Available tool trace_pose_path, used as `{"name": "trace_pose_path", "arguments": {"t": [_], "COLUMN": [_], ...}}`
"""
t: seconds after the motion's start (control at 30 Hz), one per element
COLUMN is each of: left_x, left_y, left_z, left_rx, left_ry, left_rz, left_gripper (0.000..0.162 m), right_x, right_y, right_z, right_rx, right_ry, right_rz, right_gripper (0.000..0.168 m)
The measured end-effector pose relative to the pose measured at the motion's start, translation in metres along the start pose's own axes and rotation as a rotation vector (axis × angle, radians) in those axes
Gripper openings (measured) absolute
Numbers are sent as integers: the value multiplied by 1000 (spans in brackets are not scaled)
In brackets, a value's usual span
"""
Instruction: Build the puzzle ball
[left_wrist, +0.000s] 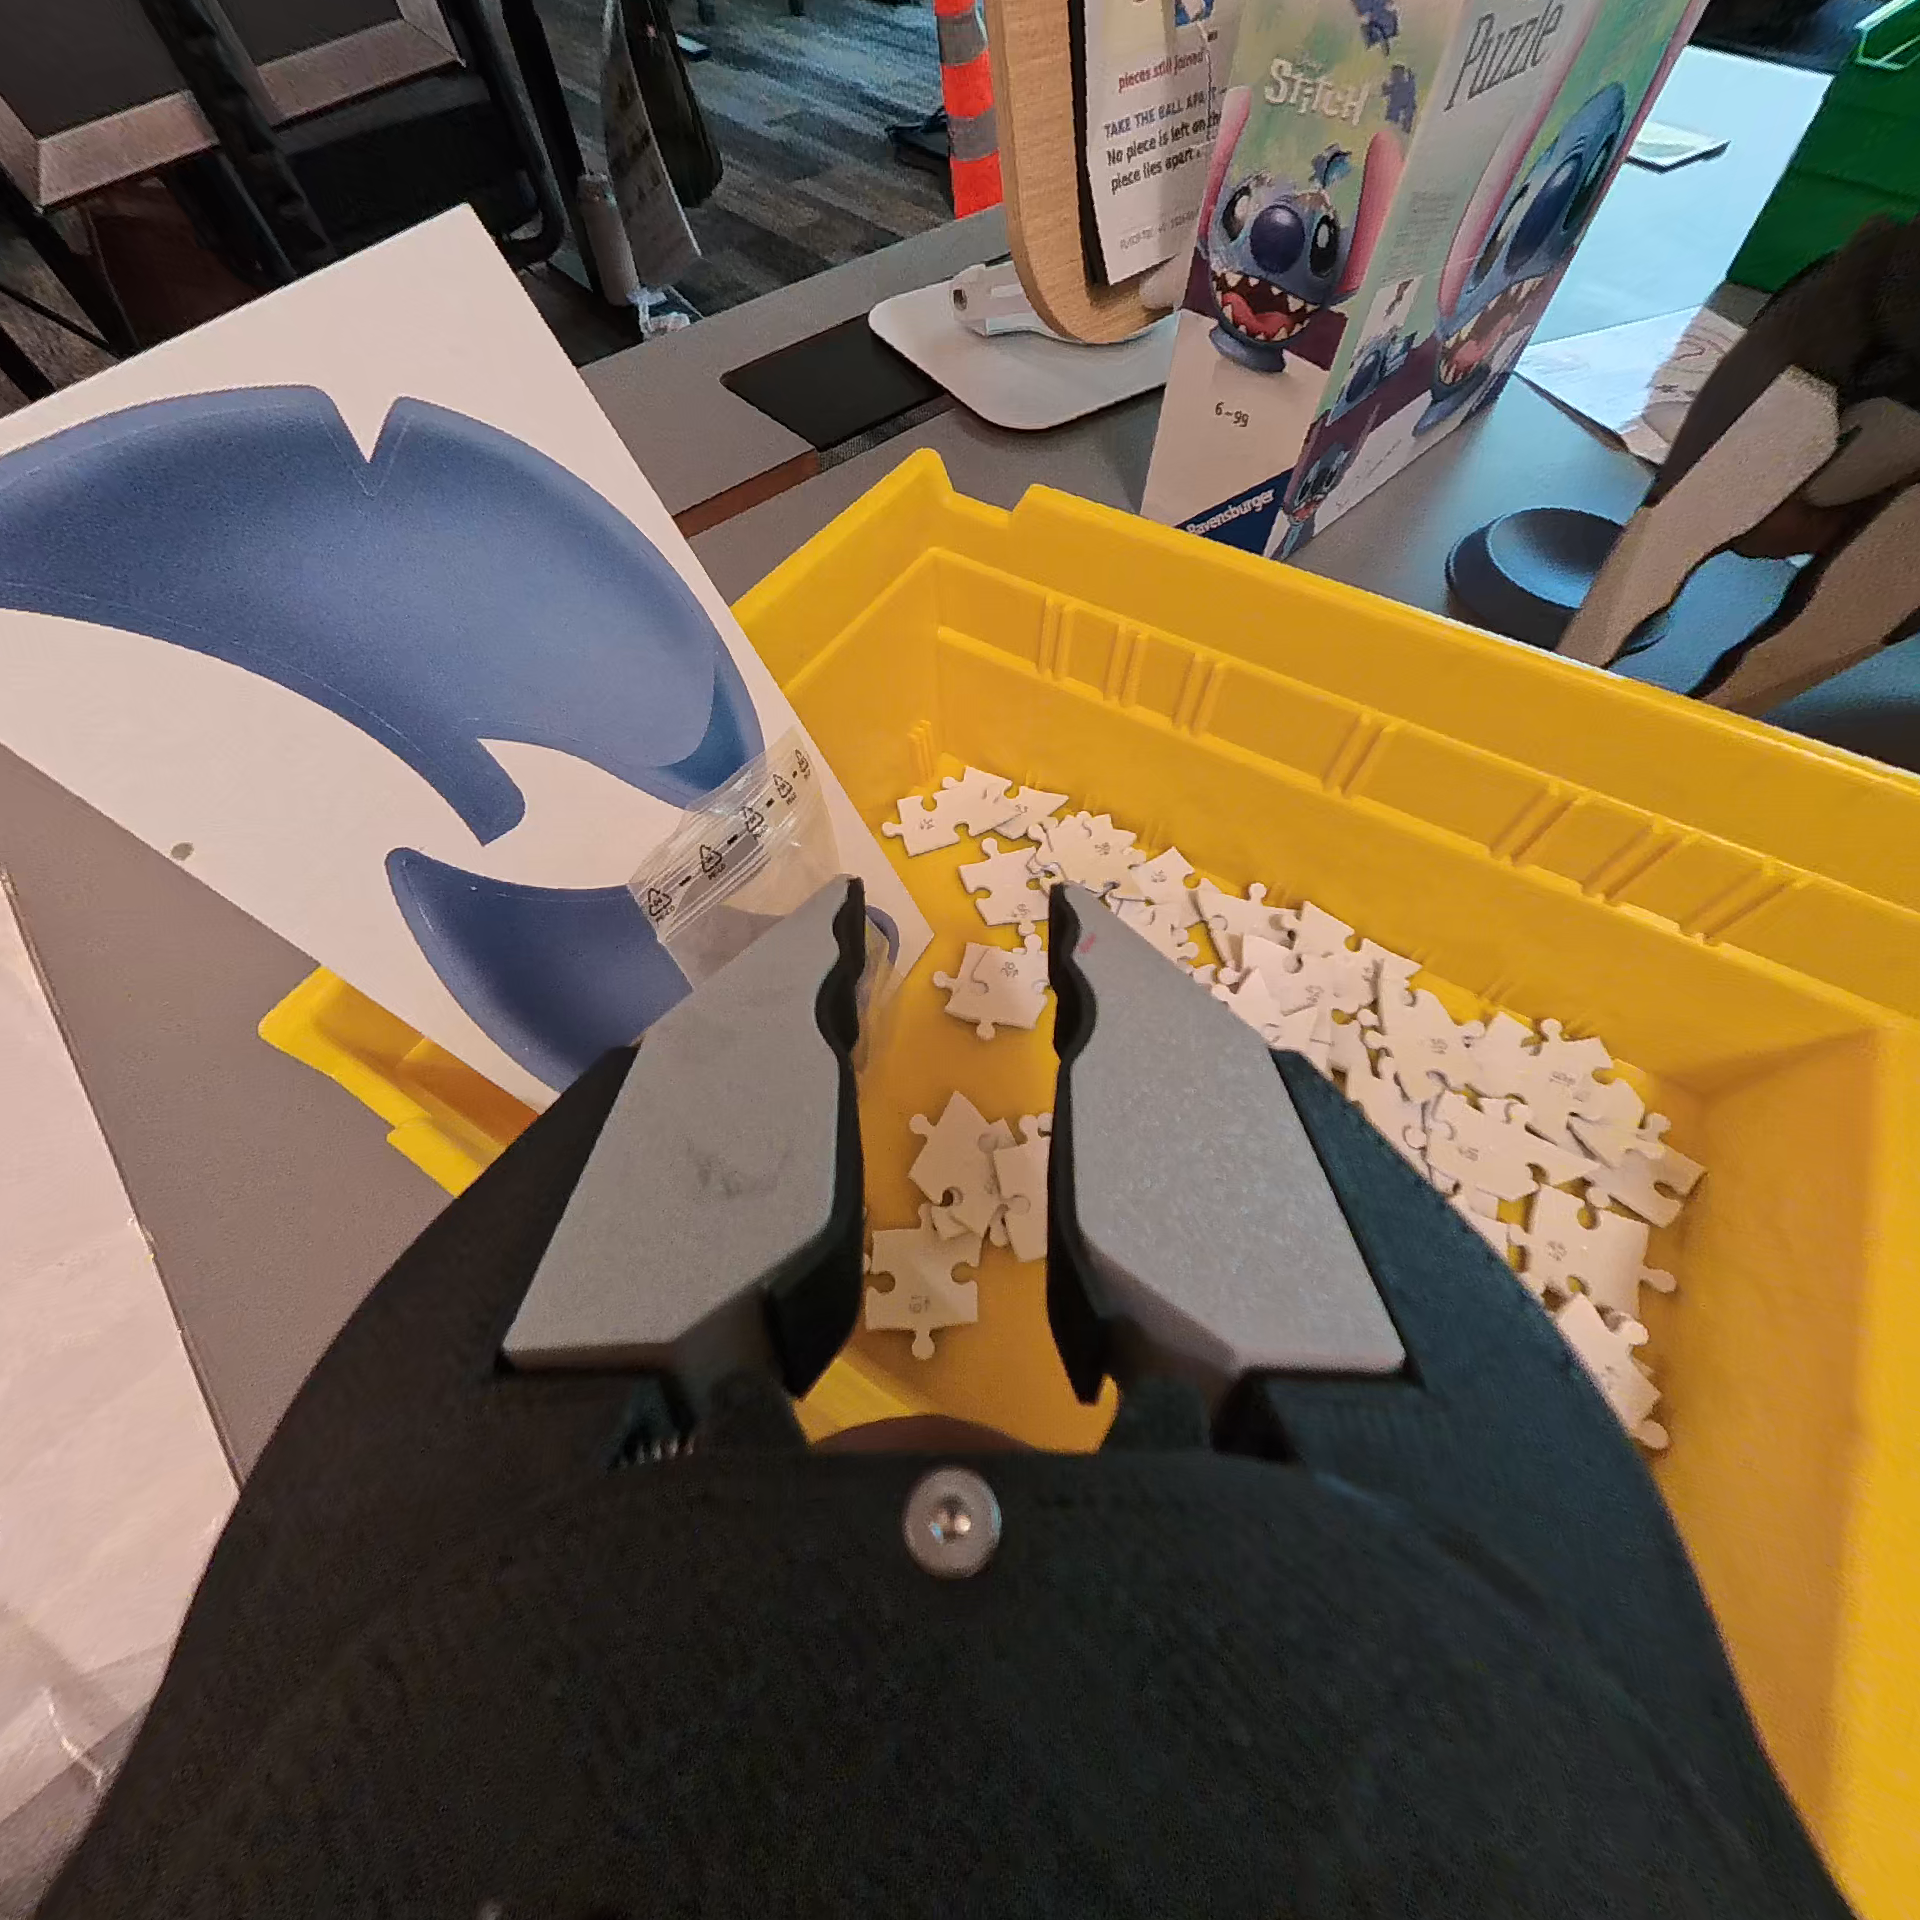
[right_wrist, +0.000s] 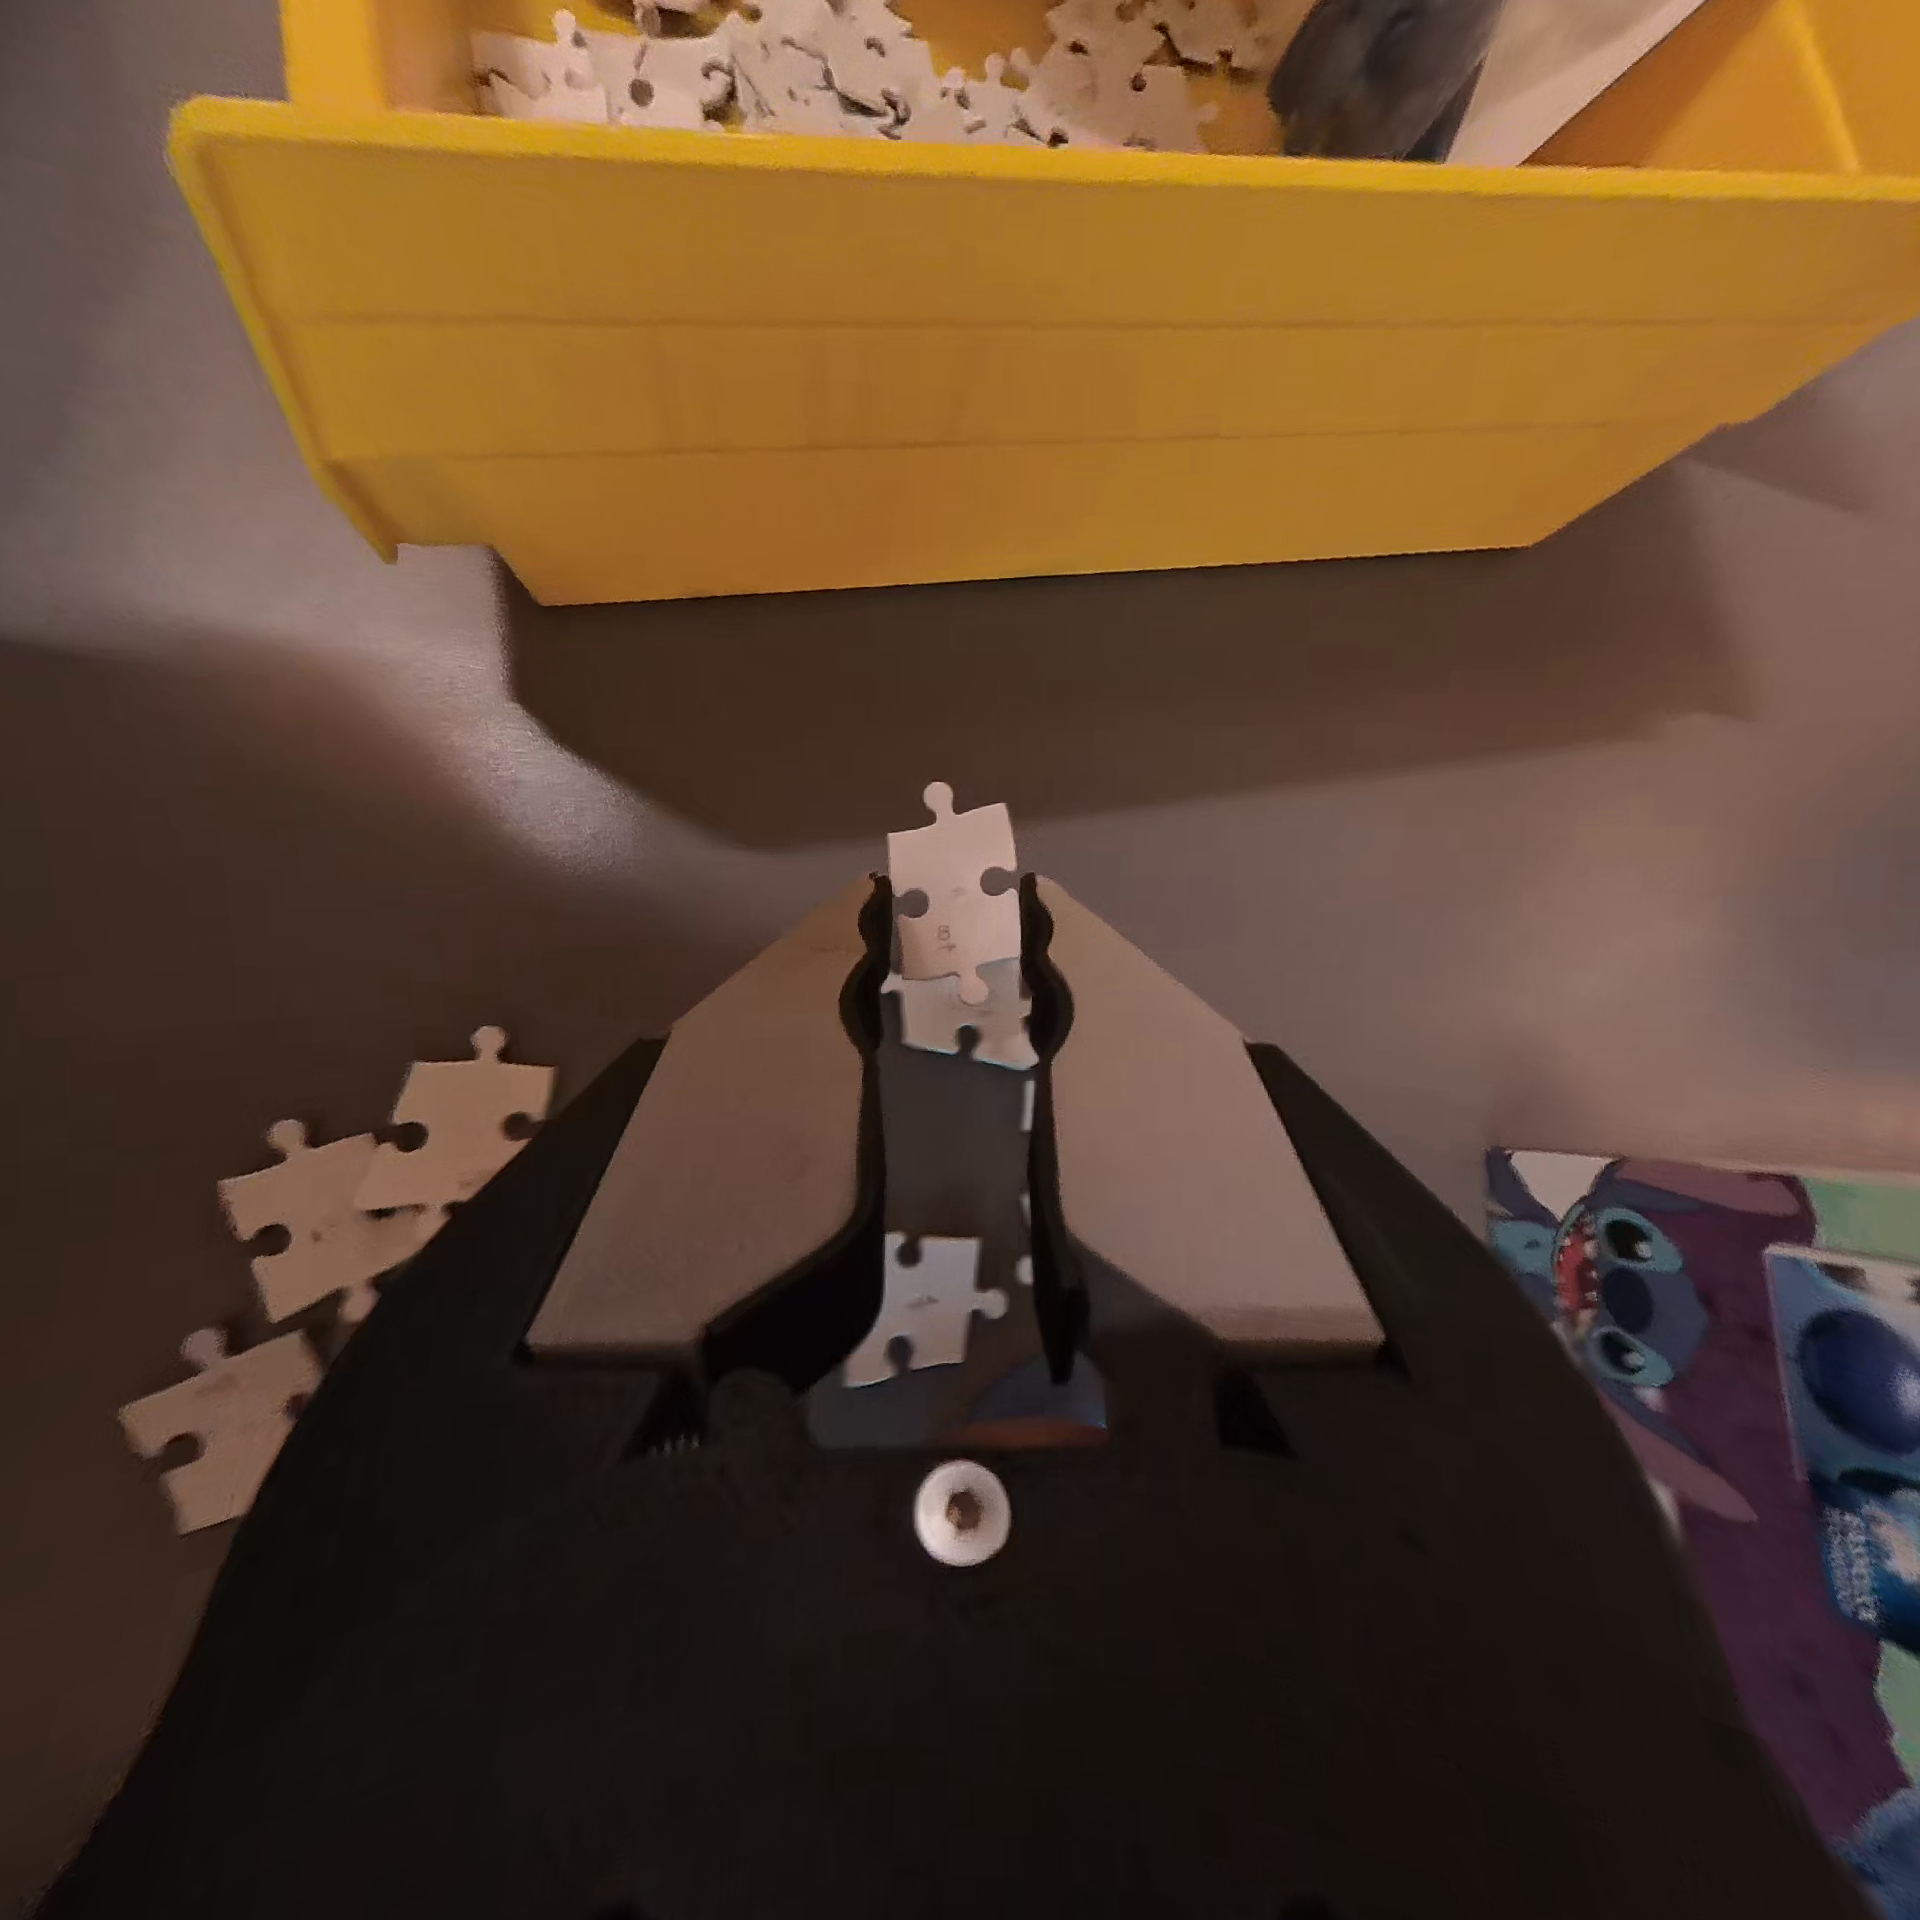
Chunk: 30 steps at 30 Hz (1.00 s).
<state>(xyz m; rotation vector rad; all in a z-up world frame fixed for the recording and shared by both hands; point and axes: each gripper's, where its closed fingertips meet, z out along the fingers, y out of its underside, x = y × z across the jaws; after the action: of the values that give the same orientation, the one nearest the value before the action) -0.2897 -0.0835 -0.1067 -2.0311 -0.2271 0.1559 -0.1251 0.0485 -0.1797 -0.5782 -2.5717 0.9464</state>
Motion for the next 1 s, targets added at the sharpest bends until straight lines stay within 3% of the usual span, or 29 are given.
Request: {"name": "trace_pose_path", "arguments": {"t": [0.27, 0.33, 0.5, 0.6, 0.73, 1.0], "left_x": [1, 1, 2, 2, 2, 2], "left_y": [0, 0, 0, 0, 0, 1], "left_z": [0, 0, 0, 0, 0, 0], "left_rx": [-1, -1, -3, -1, -2, -5], "left_ry": [8, 10, 11, 11, 4, 3], "left_rz": [6, 5, 10, 6, 9, 12], "left_gripper": [32, 32, 32, 32, 32, 32], "right_x": [27, 36, 62, 75, 77, 48], "right_y": [-12, -11, -6, 4, 2, 4], "right_z": [9, 4, 9, 22, 31, 47], "right_rx": [-74, -63, -34, -102, -144, -194], "right_ry": [-29, 41, 175, 243, 267, 92], "right_rz": [-25, -15, 215, 327, 321, 268], "right_gripper": [30, 28, 18, 10, 9, 0]}}
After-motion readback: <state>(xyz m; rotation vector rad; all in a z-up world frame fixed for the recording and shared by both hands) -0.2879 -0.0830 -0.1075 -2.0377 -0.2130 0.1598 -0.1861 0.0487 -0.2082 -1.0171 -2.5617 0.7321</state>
